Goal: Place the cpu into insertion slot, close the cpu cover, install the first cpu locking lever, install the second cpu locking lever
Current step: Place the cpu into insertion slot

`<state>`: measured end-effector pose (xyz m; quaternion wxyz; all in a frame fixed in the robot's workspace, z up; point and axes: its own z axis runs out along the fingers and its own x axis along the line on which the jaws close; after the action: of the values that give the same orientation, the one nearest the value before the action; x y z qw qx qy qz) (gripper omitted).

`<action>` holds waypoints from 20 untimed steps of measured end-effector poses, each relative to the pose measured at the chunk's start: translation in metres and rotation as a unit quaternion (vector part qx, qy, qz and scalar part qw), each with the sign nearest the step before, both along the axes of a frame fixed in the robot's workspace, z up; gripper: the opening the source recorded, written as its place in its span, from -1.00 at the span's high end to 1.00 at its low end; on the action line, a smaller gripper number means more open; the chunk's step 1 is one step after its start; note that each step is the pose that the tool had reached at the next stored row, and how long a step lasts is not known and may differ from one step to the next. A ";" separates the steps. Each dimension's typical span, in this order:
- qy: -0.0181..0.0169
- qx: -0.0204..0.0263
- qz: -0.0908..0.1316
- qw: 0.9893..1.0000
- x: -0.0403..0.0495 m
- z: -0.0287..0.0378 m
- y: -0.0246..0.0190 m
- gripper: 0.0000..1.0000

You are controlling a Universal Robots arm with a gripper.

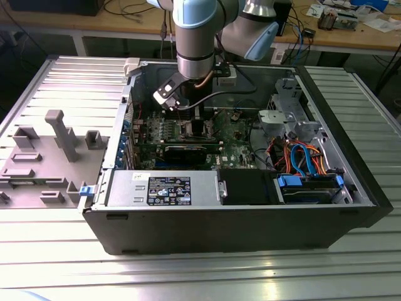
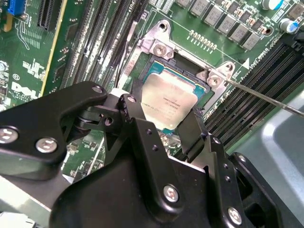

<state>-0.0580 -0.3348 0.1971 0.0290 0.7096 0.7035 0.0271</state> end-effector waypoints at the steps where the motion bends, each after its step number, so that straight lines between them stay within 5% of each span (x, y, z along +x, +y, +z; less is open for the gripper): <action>1: 0.000 0.000 0.000 1.000 0.0000 -0.0001 0.0001 -0.08; 14: 0.000 0.000 0.000 1.000 0.0000 0.0000 0.0001 -0.23; 20: 0.000 0.000 0.000 1.000 0.0000 0.0070 0.0001 -0.23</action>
<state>-0.0580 -0.3347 0.2041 0.0287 0.7099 0.7032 0.0271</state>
